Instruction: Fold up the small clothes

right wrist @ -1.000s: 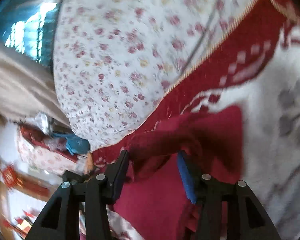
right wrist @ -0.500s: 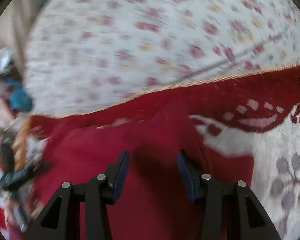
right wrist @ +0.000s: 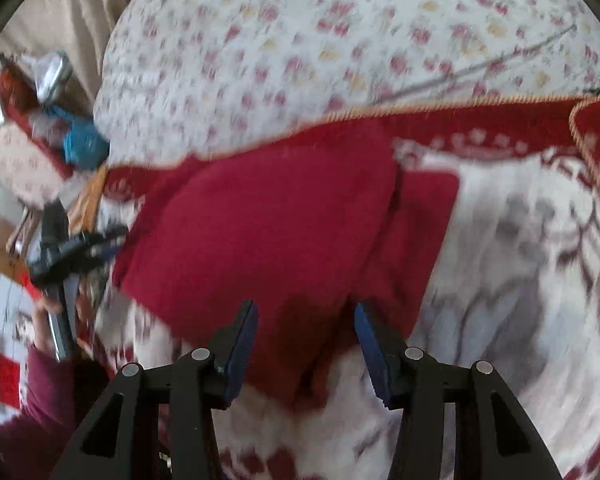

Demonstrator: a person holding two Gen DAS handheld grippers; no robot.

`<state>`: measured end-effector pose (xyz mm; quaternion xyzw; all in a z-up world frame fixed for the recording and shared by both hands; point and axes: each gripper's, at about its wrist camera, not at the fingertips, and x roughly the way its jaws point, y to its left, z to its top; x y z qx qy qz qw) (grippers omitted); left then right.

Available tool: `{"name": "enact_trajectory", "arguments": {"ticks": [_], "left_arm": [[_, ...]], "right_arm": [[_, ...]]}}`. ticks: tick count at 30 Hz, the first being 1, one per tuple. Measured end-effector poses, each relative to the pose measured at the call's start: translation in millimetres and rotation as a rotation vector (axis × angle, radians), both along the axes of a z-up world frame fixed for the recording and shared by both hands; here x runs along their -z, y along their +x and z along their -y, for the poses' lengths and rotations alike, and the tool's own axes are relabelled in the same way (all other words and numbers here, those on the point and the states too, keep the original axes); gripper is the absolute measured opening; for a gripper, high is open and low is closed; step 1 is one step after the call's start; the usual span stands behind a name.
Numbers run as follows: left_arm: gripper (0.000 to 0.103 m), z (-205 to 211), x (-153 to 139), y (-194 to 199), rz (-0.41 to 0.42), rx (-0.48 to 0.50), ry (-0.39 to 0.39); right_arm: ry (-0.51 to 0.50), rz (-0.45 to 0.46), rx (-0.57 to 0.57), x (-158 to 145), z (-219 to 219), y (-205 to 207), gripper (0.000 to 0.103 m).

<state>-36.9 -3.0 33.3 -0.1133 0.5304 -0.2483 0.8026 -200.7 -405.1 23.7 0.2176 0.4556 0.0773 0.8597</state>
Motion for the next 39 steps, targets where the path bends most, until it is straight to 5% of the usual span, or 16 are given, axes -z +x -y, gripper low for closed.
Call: {"name": "enact_trajectory", "arguments": {"ticks": [3, 5, 8, 13, 17, 22, 26, 32, 39], "left_arm": [[0.076, -1.9, 6.2, -12.9, -0.005, 0.038, 0.027], [0.076, -5.7, 5.3, -18.1, 0.007, 0.040, 0.032], [0.076, -11.2, 5.4, -20.9, 0.018, 0.040, 0.013], [0.076, -8.8, 18.3, -20.8, 0.014, 0.039, 0.139], [0.076, -13.5, 18.7, -22.8, 0.027, 0.047, 0.154], [0.076, -18.8, 18.0, -23.4, 0.026, 0.030, 0.134], [0.076, -18.4, 18.1, -25.1, 0.036, 0.041, 0.139], [0.076, -23.2, 21.9, -21.0, 0.004, 0.033, 0.088], [0.076, -22.8, 23.2, -13.7, -0.005, 0.039, 0.057]], "right_arm": [[-0.003, -0.002, -0.037, 18.1, -19.6, 2.3, 0.046], [-0.066, -0.004, -0.057, 20.7, -28.3, 5.0, 0.020], [-0.126, 0.032, -0.056, 0.8, -23.0, -5.1, 0.007], [-0.184, -0.040, -0.023, 9.4, -9.9, -11.9, 0.006], [-0.216, -0.036, -0.035, -3.1, -21.7, -18.7, 0.008], [-0.226, 0.102, -0.037, -56.3, -44.9, -7.9, 0.043], [-0.202, 0.160, -0.153, -63.6, -100.8, 47.8, 0.043], [-0.283, 0.101, -0.280, -16.9, -195.7, 182.8, 0.036], [-0.279, 0.045, -0.275, 24.8, -235.9, 275.9, 0.036]]}}
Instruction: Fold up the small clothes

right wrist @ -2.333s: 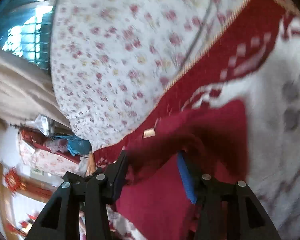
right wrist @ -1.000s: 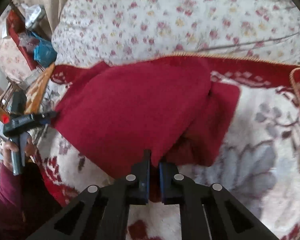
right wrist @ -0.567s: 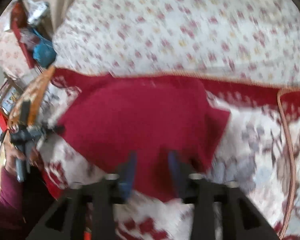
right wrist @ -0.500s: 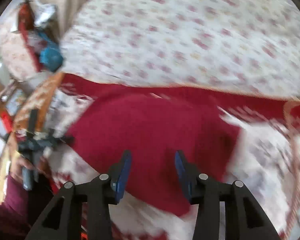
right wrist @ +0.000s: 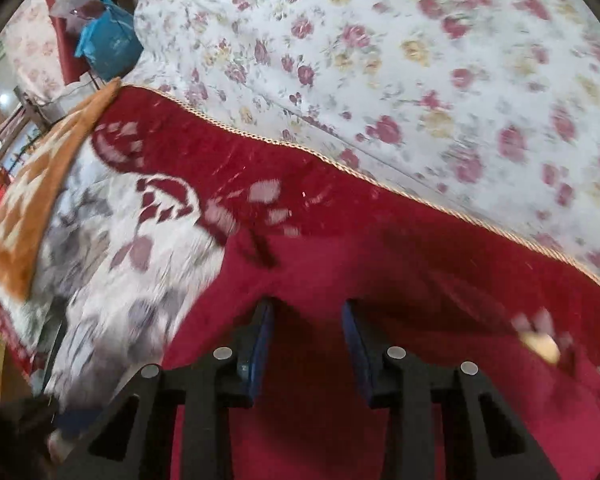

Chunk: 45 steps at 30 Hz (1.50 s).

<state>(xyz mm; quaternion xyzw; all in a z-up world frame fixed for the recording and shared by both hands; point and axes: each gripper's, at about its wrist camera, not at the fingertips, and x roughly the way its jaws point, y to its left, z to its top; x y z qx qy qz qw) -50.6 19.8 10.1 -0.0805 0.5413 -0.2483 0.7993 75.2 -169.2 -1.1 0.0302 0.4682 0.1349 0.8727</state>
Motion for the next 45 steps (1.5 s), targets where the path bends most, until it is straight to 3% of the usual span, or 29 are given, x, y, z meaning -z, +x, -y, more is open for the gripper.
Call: {"name": "enact_trajectory", "arguments": {"ticks": [4, 9, 14, 15, 17, 19, 22, 25, 30, 37, 38, 40, 45], "left_arm": [[0.076, -0.2, -0.4, -1.0, 0.003, 0.004, -0.001], [0.076, 0.1, -0.8, -2.0, 0.005, 0.001, 0.006], [0.076, -0.4, 0.1, -1.2, 0.003, -0.004, 0.004], [0.076, -0.7, 0.2, -1.1, 0.002, -0.005, 0.003], [0.076, -0.7, 0.4, -0.4, 0.000, -0.008, 0.000], [0.076, -0.5, 0.4, -0.5, 0.002, -0.007, 0.001], [0.076, -0.6, 0.0, -1.2, 0.001, -0.006, 0.003], [0.076, -0.3, -0.2, -1.2, 0.001, -0.007, 0.004], [0.076, 0.2, 0.2, -1.4, 0.001, -0.009, 0.003], [0.076, 0.6, 0.3, 1.5, -0.003, -0.017, 0.003], [0.076, 0.6, 0.2, 2.6, -0.005, -0.020, 0.002], [0.076, 0.3, -0.1, 3.9, -0.005, -0.028, -0.001], [0.076, 8.5, -5.0, 3.4, 0.032, -0.033, 0.008]], "right_arm": [[0.009, -0.007, 0.028, 1.9, -1.0, 13.1, 0.035], [0.104, -0.003, 0.027, -23.6, 9.1, -8.0, 0.036], [0.069, -0.054, 0.021, -12.8, -6.0, -9.6, 0.038], [0.076, -0.060, 0.031, -7.8, -6.2, -6.5, 0.041], [0.113, -0.070, 0.063, 2.8, -4.1, 0.4, 0.060], [0.171, -0.075, 0.065, 4.4, -3.4, 3.2, 0.071], [0.098, -0.103, 0.031, -3.9, -14.9, 2.7, 0.071], [0.094, -0.117, 0.015, -9.3, -19.9, -2.2, 0.072], [0.055, -0.143, 0.010, -7.8, -32.5, -0.4, 0.082], [-0.173, -0.152, -0.046, 9.8, -68.2, 7.6, 0.103], [-0.226, -0.146, -0.065, 13.8, -73.6, 7.8, 0.103], [-0.214, -0.136, -0.056, 13.5, -71.8, 7.1, 0.102], [-0.155, -0.114, -0.031, 1.9, -44.1, -0.2, 0.061]]}}
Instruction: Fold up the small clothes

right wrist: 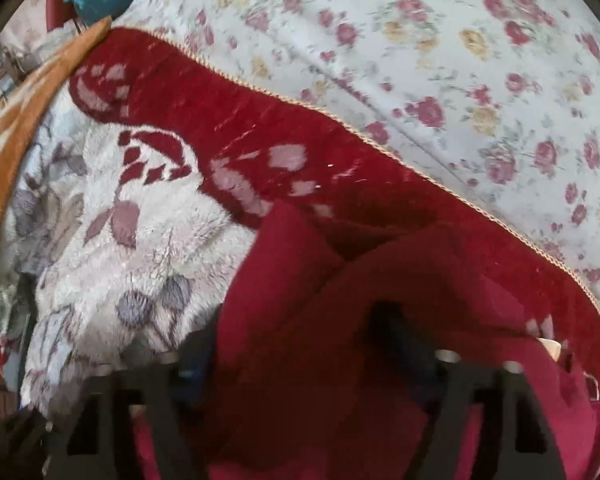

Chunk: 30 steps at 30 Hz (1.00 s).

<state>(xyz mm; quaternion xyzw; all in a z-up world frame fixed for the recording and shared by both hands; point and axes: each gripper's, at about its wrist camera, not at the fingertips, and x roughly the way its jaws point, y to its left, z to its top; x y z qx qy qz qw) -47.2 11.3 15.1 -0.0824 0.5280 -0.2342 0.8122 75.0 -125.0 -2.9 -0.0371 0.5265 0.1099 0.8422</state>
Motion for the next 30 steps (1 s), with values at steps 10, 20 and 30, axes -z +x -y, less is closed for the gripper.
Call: {"name": "enact_trajectory", "arguments": {"ticks": [10, 20, 30], "left_arm": [[0.078, 34.4, -6.9, 8.6, -0.003, 0.050, -0.144], [0.063, 49.3, 0.5, 23.4, -0.008, 0.039, -0.206], [0.048, 49.5, 3.6, 28.7, -0.017, 0.056, -0.202]], "right_arm": [[0.363, -0.049, 0.067, -13.7, 68.0, -21.0, 0.020], [0.439, -0.101, 0.071, -11.2, 78.4, -19.7, 0.020], [0.265, -0.126, -0.005, -21.5, 37.2, 9.0, 0.059]]}}
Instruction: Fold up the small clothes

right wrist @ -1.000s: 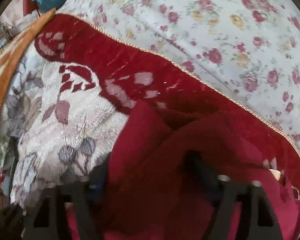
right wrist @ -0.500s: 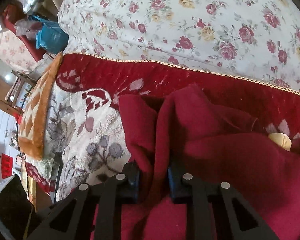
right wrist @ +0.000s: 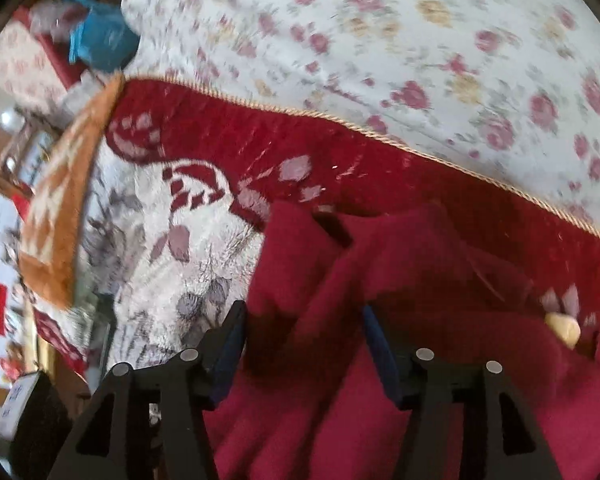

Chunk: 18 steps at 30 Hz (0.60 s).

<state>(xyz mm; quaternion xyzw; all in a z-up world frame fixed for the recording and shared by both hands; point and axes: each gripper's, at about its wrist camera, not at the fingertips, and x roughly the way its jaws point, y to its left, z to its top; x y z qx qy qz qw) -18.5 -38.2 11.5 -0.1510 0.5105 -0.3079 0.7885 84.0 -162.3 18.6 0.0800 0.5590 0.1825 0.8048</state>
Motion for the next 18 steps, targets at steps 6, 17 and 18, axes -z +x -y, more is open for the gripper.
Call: {"name": "enact_trajectory", "arguments": {"ticks": [6, 17, 18], "left_arm": [[0.051, -0.3, 2.3, -0.7, -0.009, -0.007, 0.020], [0.025, 14.7, -15.7, -17.1, 0.092, 0.036, 0.018], [0.022, 15.4, -21.8, -22.5, 0.121, 0.042, 0.018]], "right_arm": [[-0.102, -0.027, 0.008, 13.1, -18.0, 21.2, 0.074], [0.073, 0.097, 0.085, 3.3, 30.8, -9.6, 0.019], [0.095, 0.108, 0.091, -0.4, 33.6, -13.0, 0.019]]}}
